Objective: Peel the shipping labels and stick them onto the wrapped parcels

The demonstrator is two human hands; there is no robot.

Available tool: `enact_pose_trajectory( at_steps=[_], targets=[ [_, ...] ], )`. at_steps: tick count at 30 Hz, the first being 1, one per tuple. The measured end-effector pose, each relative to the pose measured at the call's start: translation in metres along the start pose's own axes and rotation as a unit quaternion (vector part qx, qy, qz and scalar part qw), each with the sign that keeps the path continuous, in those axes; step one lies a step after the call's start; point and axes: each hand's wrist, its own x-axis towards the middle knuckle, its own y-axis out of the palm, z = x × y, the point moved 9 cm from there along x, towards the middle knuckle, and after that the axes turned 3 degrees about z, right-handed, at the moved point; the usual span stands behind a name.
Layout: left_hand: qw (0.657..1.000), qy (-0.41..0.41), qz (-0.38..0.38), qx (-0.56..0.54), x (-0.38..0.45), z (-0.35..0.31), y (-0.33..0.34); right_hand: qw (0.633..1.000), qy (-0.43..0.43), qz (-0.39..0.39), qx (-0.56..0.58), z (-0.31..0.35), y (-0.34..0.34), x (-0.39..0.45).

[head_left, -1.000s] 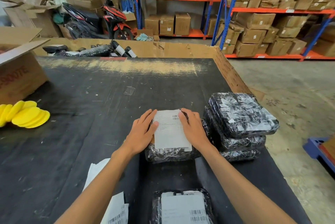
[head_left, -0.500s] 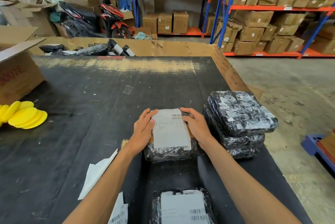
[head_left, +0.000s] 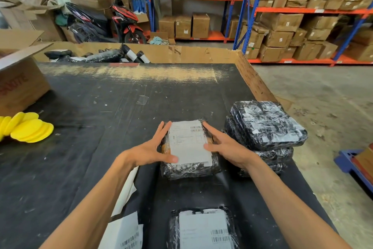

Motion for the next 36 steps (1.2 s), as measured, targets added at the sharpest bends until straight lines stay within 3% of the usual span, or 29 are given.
enact_pose_trajectory(
  at_steps=[4,9,15,19,23,28,36],
  targets=[
    [1.0,-0.005,0.01,0.02,0.0,-0.002,0.003,0.999,-0.014,-0.03,0.0,0.006,0.003,-0.005],
    [0.999,0.019,-0.031,0.01,-0.001,-0.005,0.007,0.998,-0.029,0.008,-0.059,0.003,0.015,-0.009],
    [0.998,0.039,-0.031,-0.033,-0.003,-0.002,0.006,0.989,-0.05,0.097,0.102,0.002,0.019,-0.019],
    [0.995,0.055,-0.035,-0.072,-0.004,-0.003,0.008,0.98,-0.079,0.083,0.161,-0.002,0.021,-0.017],
    [0.988,0.075,-0.063,-0.121,-0.01,0.001,0.006,0.969,-0.084,0.019,0.23,-0.012,0.012,-0.016],
    [0.986,0.085,-0.103,-0.103,-0.013,0.004,0.018,0.983,-0.071,-0.055,0.163,-0.018,0.011,-0.01],
    [0.951,0.11,-0.06,-0.282,-0.01,0.01,0.024,0.965,-0.084,-0.032,0.245,-0.026,0.011,-0.01]
  ],
)
